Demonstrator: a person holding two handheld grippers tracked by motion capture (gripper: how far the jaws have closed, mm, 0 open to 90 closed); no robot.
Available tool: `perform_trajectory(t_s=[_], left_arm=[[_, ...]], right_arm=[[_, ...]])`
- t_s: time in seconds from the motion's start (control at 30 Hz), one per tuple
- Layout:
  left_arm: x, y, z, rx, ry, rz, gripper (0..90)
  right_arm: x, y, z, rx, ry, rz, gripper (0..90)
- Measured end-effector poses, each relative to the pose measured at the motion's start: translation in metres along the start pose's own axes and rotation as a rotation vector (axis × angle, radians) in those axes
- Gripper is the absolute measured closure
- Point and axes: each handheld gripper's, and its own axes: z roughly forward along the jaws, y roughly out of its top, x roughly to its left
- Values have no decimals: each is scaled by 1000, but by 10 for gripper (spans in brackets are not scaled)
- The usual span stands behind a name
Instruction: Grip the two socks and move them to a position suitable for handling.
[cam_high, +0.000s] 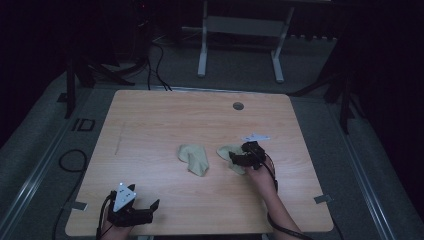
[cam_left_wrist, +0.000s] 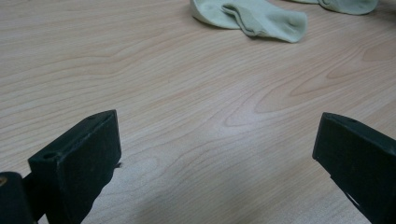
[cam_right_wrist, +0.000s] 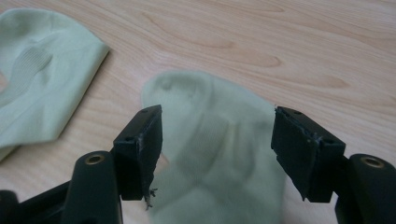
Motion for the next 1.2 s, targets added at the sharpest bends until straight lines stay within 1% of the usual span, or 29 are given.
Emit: perform_trajectory(t_s=[0.07,0.1,0.17,0.23,0.27,0.33,0.37,0.4,0.47,0.5,0.53,0.57,0.63,0.67,0.7,0.73,0.83,1.0,1.07,1.1,1.17,1.2], left_arm=[[0,0,0,-2,0,-1,9],[0,0,-1,-2,0,0,10],[0,0,0,0,-1,0,9],[1,0,0,12,-9,2,10],[1,-1,1,18,-9,6,9],[1,-1,1,22,-17,9,10],[0,-1,2,25,-15,13,10],[0,-1,2,24,-16,14,10],[-1,-1,2,25,-17,17,10],[-1,-1,2,24,-18,18,10],[-1,-1,2,23,-20,20,10],[-1,-1,2,24,-17,22,10],[-1,-1,2,23,-19,21,10],[-1,-1,2,23,-18,20,10],[-1,-1,2,24,-19,18,10],[-1,-1,2,25,-21,17,10],[-1,-1,2,26,-22,15,10],[-2,-1,2,25,-21,15,10],[-2,0,2,26,-20,16,10],[-3,0,3,27,-20,17,10],[-3,0,3,30,-24,18,10],[-3,0,3,30,-28,18,10]], right_arm=[[2,3,6,9,-17,-5,340],[2,3,9,14,-18,-7,340],[4,4,15,28,-31,-20,341],[4,3,20,40,-34,-26,351],[4,3,22,49,-35,-34,352],[4,0,27,60,-57,-60,389],[4,-1,26,50,-58,-62,461],[4,-1,26,50,-58,-62,461],[5,-2,24,45,-61,-69,586],[5,-3,24,38,-62,-74,665],[6,-4,23,33,-66,-88,729],[7,-4,23,32,-73,-93,765],[8,-4,23,40,-75,-103,797],[9,-3,22,45,-76,-104,804],[10,0,20,57,-76,-118,812],[10,0,20,57,-76,-118,812],[10,4,11,41,-64,-118,814],[13,11,-13,6,-48,-140,814],[17,12,-24,-1,-40,-175,814],[18,11,-27,-4,-37,-182,814],[22,11,-36,-7,-23,-192,814],[25,9,-47,-20,3,-194,814]])
